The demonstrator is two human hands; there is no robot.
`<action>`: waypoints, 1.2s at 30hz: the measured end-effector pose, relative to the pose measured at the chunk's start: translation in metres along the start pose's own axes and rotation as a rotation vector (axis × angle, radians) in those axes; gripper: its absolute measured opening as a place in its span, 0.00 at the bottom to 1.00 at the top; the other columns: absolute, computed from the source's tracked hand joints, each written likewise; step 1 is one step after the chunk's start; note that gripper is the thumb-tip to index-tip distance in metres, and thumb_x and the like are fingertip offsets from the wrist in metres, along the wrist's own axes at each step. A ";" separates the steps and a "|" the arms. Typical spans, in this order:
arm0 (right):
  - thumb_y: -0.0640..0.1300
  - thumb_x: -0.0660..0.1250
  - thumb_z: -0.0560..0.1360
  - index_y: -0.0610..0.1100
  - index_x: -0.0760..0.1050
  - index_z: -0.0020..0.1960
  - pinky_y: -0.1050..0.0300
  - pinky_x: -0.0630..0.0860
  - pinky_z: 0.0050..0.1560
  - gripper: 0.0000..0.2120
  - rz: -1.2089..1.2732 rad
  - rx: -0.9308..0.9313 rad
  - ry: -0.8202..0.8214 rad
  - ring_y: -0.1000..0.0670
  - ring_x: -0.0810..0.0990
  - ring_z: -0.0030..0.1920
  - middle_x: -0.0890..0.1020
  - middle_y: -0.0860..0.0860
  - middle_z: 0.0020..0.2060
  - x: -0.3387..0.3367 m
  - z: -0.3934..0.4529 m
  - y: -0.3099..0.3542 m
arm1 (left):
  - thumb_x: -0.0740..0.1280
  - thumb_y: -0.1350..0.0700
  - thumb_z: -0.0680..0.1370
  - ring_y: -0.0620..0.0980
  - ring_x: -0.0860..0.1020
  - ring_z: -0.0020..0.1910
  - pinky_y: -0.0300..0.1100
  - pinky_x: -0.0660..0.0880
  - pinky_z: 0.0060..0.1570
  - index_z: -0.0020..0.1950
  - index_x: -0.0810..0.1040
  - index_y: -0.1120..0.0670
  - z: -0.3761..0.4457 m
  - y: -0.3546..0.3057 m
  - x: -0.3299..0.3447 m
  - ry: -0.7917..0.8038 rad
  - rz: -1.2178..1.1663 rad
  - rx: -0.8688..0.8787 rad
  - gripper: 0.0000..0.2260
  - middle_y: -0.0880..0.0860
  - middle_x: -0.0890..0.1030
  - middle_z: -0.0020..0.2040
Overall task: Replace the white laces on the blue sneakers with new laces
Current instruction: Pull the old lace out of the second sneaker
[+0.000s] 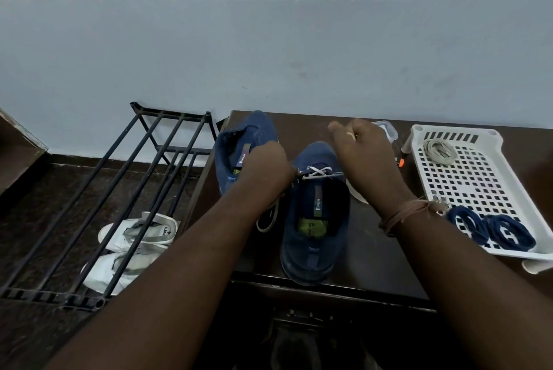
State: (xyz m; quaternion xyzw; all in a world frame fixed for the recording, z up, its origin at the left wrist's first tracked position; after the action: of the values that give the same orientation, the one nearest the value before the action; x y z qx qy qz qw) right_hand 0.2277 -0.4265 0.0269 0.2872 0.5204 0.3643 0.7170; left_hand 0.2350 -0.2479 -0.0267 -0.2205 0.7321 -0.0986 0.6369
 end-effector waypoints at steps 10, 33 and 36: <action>0.47 0.61 0.78 0.44 0.73 0.35 0.50 0.71 0.42 0.14 -0.316 -0.019 0.310 0.46 0.76 0.40 0.76 0.51 0.33 0.037 -0.013 -0.004 | 0.70 0.53 0.78 0.56 0.82 0.40 0.46 0.79 0.40 0.46 0.82 0.62 0.000 0.000 0.001 0.010 -0.006 -0.009 0.11 0.57 0.81 0.38; 0.48 0.68 0.77 0.40 0.71 0.54 0.58 0.63 0.33 0.13 -0.419 0.160 0.403 0.46 0.76 0.44 0.80 0.44 0.49 0.032 -0.024 -0.030 | 0.70 0.56 0.74 0.51 0.79 0.43 0.50 0.78 0.46 0.42 0.79 0.54 -0.011 -0.031 0.011 -0.080 -0.187 0.213 0.02 0.51 0.81 0.40; 0.45 0.69 0.76 0.39 0.71 0.57 0.58 0.65 0.39 0.15 -0.443 0.163 0.348 0.46 0.76 0.46 0.80 0.44 0.50 0.034 -0.027 -0.033 | 0.72 0.56 0.73 0.52 0.79 0.44 0.52 0.78 0.46 0.42 0.80 0.54 -0.010 -0.032 0.022 -0.091 -0.173 0.258 0.03 0.52 0.82 0.41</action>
State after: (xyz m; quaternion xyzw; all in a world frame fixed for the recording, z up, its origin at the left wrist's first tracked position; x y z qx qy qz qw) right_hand 0.2157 -0.4165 -0.0251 0.1566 0.7132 0.1996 0.6535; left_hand 0.2294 -0.2874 -0.0309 -0.2031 0.6621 -0.2362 0.6816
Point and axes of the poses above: each hand's wrist, its own z-axis towards the middle knuckle, its own x-axis out of the palm, y = z × x, the point moved 7 cm from there along z, towards the middle knuckle
